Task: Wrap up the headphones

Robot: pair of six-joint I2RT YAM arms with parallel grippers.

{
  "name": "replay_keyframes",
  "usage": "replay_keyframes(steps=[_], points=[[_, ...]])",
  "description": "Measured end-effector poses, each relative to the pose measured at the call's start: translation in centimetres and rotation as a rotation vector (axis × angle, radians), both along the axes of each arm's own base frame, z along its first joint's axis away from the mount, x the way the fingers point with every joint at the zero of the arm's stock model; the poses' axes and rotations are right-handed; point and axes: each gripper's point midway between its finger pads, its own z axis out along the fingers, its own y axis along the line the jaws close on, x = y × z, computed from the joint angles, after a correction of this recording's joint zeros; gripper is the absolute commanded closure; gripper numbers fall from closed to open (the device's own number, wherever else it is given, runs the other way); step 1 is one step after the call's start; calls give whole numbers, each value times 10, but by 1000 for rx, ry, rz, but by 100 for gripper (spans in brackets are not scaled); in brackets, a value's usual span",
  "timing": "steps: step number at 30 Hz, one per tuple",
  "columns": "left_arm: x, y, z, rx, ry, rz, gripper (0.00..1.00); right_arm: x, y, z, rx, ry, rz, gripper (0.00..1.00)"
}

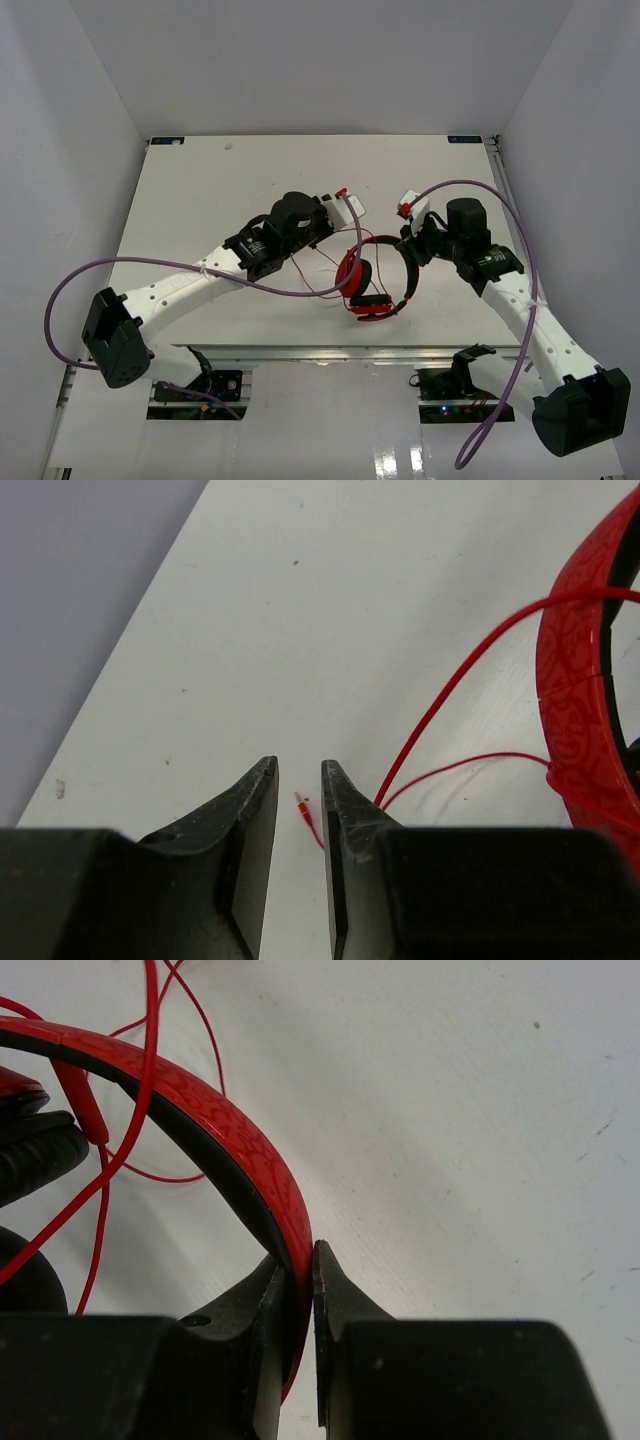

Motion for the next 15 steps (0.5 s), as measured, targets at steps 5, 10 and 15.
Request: replay_keyframes(steps=[5,10,15], points=[[-4,6,-25,-46,71,-13,57,-7,3,14,79,51,23,92],[-8,11,-39,-129,127,-20,42,-9,8,43,140,28,46,92],[-17,17,-39,-243,158,-38,26,-14,9,54,163,21,62,92]])
